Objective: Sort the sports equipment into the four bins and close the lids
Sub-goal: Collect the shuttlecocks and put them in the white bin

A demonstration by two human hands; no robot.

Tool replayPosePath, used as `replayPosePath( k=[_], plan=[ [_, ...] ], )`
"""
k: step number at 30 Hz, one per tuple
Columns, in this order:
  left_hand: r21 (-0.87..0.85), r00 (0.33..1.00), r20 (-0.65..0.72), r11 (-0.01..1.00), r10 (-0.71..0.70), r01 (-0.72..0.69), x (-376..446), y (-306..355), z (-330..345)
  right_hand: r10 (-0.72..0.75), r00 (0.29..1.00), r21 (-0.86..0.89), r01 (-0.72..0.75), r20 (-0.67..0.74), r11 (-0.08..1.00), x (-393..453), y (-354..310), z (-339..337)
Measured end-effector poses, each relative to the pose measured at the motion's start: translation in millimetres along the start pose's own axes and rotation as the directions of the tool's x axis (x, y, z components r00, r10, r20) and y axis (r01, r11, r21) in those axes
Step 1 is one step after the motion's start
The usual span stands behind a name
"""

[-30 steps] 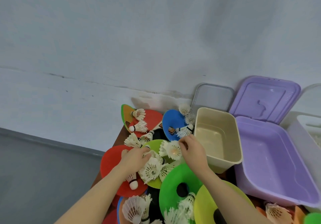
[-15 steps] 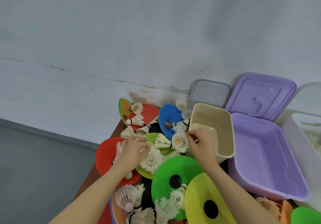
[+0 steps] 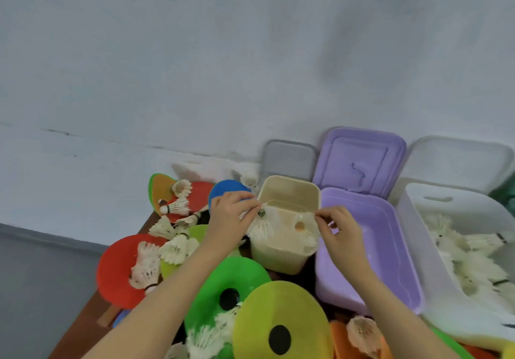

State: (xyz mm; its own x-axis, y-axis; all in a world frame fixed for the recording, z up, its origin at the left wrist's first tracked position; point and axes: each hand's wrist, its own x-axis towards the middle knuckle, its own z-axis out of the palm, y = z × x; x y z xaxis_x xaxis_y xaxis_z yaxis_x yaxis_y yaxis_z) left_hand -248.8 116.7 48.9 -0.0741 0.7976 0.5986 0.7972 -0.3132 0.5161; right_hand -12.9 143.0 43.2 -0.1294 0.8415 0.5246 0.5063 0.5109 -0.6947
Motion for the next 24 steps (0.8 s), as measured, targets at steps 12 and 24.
replayPosePath(
  k=[12, 24],
  plan=[
    [-0.168, 0.962, 0.125, 0.961, 0.243, -0.22, 62, 188, 182, 0.093, 0.96, -0.135, -0.132, -0.263, 0.982, -1, 126, -204],
    [-0.094, 0.932, 0.35, 0.993, 0.094, -0.065, 103, 285, 301, 0.318, 0.877, -0.189, -0.403, -0.359, 0.896, 32, 217, -287]
  ],
)
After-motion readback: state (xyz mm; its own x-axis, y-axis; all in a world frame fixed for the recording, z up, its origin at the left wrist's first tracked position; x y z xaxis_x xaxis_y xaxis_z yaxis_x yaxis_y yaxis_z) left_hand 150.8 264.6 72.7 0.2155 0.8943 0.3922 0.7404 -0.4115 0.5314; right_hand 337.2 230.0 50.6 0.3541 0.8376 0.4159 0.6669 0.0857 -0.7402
